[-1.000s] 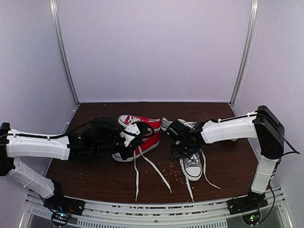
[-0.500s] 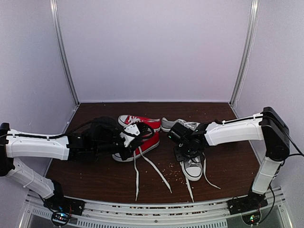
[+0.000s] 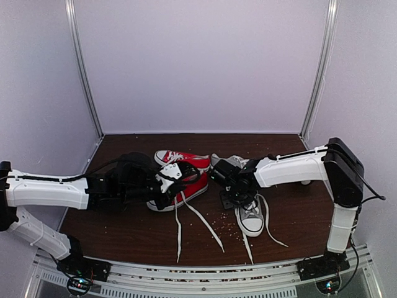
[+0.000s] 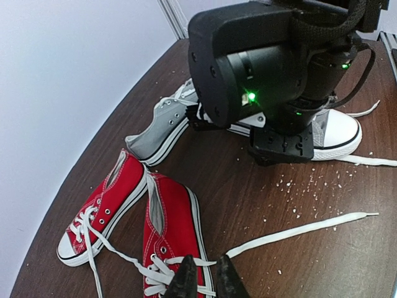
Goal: Tie the shoes
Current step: Pick up the shoelace from the shoe.
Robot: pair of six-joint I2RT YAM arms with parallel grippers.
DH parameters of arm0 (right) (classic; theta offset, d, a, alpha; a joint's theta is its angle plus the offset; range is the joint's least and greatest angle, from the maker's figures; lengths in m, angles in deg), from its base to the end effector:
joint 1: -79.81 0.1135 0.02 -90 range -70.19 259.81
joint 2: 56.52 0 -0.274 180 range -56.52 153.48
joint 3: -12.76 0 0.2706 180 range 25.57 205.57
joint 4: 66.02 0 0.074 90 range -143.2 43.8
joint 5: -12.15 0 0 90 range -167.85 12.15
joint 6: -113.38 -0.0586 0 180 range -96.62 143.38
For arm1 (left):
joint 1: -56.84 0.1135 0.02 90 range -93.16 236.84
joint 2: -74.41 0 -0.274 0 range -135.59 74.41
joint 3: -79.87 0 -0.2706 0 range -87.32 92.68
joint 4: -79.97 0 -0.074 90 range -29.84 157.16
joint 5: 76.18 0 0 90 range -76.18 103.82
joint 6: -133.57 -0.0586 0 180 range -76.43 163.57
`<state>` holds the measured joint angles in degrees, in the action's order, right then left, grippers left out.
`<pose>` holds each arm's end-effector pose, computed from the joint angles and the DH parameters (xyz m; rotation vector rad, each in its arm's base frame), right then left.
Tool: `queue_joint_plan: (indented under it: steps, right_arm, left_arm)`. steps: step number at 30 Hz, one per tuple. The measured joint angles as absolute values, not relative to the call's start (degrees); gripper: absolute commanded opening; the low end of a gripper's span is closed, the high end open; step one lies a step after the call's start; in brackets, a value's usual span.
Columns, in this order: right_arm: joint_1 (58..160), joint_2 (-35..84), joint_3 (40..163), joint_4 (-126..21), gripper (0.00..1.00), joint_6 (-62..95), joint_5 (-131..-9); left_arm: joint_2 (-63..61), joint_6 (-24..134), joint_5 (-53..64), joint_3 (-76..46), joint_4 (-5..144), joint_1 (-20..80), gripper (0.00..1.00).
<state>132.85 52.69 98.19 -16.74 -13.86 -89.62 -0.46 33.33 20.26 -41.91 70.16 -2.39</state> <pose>0.2477 0.3093 0.1375 -0.3407 2.7669 0.0916 0.1725 -0.2768 0.2416 1.1118 1.7291 -0.4223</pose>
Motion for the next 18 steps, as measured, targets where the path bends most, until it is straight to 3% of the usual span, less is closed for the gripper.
queue_joint_plan:
  steps: [8,10,14,18]
  right_arm:
    - [132.8,54.1,98.5,-17.2,0.33,-13.0,-89.4]
    - [132.7,54.7,98.5,-17.7,0.25,-12.8,-89.2]
    - [132.1,55.5,98.5,-18.6,0.00,-12.5,-88.9]
    - [130.7,55.5,98.5,-19.3,0.00,-11.4,-87.8]
  left_arm:
    - [1.2,32.6,20.3,-42.9,70.5,-2.4,0.12]
    - [1.3,32.5,20.3,-42.9,70.5,-2.4,0.12]
    - [1.7,32.5,20.3,-43.0,70.4,-2.4,0.12]
    - [2.3,32.4,20.3,-43.0,70.4,-2.4,0.12]
